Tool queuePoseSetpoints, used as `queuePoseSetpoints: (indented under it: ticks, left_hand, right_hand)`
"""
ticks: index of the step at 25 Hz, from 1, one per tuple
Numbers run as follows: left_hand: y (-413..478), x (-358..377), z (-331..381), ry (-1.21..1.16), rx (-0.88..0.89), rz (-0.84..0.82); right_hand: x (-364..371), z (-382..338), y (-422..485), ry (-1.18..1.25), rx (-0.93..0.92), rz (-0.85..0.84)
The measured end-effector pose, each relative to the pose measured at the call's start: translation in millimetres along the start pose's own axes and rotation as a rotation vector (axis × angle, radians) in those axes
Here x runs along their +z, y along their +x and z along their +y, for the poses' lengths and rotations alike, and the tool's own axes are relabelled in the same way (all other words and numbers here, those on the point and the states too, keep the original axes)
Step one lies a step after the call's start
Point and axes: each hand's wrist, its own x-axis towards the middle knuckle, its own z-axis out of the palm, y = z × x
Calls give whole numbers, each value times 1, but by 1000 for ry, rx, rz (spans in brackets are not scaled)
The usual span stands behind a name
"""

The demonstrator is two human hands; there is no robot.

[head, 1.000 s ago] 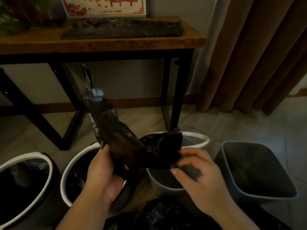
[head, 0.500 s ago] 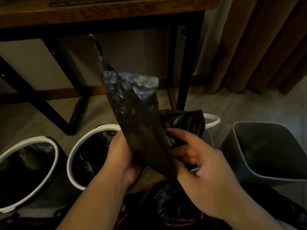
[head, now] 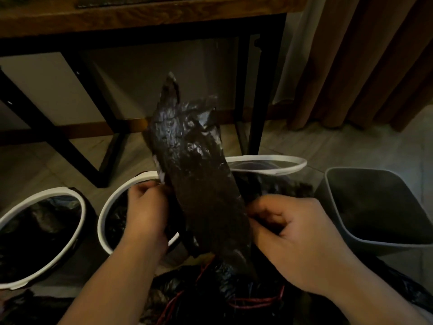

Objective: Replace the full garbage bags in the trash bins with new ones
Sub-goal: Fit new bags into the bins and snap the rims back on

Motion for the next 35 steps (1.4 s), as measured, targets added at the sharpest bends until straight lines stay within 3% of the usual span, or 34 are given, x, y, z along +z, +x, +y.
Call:
queuePoseSetpoints:
  ticks: [3, 5, 8, 13, 16, 19, 23, 24, 26, 28, 30, 33, 35]
  left_hand:
    - [-7, -6, 9, -8, 322, 100]
    - [-22, -6, 6, -20, 502, -104]
    - [-48, 7, -13, 152, 668, -419]
    - [-56, 28, -30, 343, 590, -619]
    - [-46, 34, -30, 336, 577, -656]
    - [-32, 32, -22, 281, 528, -564]
    - [-10, 28, -14, 137, 289, -248]
    - [-10, 27, -12, 141, 313, -155]
    - [-18, 27, -9, 317, 690, -15]
    - [-28, 32, -12, 382, 1006, -160]
    - [-35, 40, -17, 465, 1020, -353]
    - [-27, 38, -15, 703, 975, -378]
    - [-17, 30, -8, 816, 979, -411]
  right_hand:
    - [1, 7, 3, 7, 96, 115]
    - [2, 8, 8, 48, 157, 183]
    - [0, 8, 12, 163, 203, 224]
    - [-4, 6, 18, 322, 241, 252]
    - [-6, 10, 21, 642, 324, 248]
    - [-17, 15, 21, 762, 385, 263]
    - [-31, 20, 23, 890, 428, 351]
    - [-32, 22, 24, 868, 401, 383]
    - [-29, 23, 27, 785, 342, 385]
    - [-22, 22, 28, 717, 260, 302]
    - [-17, 21, 28, 561, 178, 186]
    - [-13, 20, 26, 256, 115, -38]
    - [-17, 18, 24, 138, 124, -88]
